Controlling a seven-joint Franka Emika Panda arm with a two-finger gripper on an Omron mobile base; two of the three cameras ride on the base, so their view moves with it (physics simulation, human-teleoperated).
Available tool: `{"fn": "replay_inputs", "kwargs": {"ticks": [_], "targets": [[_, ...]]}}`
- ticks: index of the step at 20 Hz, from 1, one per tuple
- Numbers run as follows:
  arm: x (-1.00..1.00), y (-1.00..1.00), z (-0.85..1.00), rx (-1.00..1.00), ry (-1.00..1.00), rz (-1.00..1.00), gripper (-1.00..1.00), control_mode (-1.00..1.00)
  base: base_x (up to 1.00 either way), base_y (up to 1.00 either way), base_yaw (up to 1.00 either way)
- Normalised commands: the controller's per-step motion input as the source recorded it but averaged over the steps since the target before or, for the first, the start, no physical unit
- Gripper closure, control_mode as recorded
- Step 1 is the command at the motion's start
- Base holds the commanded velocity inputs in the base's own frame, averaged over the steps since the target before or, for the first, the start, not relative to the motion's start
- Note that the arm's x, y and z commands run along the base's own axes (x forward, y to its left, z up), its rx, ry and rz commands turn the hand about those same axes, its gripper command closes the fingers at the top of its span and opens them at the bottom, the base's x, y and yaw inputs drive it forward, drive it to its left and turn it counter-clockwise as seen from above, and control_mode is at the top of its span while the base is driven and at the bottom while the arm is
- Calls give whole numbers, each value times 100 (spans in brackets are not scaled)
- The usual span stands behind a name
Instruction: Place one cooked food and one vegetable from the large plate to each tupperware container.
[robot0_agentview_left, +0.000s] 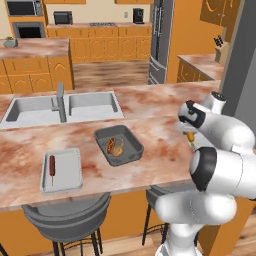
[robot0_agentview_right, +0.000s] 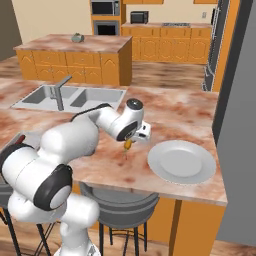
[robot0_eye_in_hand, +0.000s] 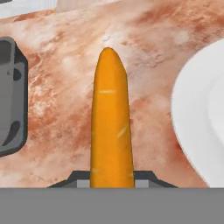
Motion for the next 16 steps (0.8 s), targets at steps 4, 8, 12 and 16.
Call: {"fn": "replay_inputs", "kwargs": {"ticks": [4,8,12,16], "targets": [[-16,38,17,9,-3,-6,100,-100,0,0,0],[-21,88,37,5,-1,-4,100,-100,0,0,0],[-20,31,14,2,0,-2,100,100,-43,25,-1],[0,0,0,0,0,0,100,100,-96,88,-6]]}}
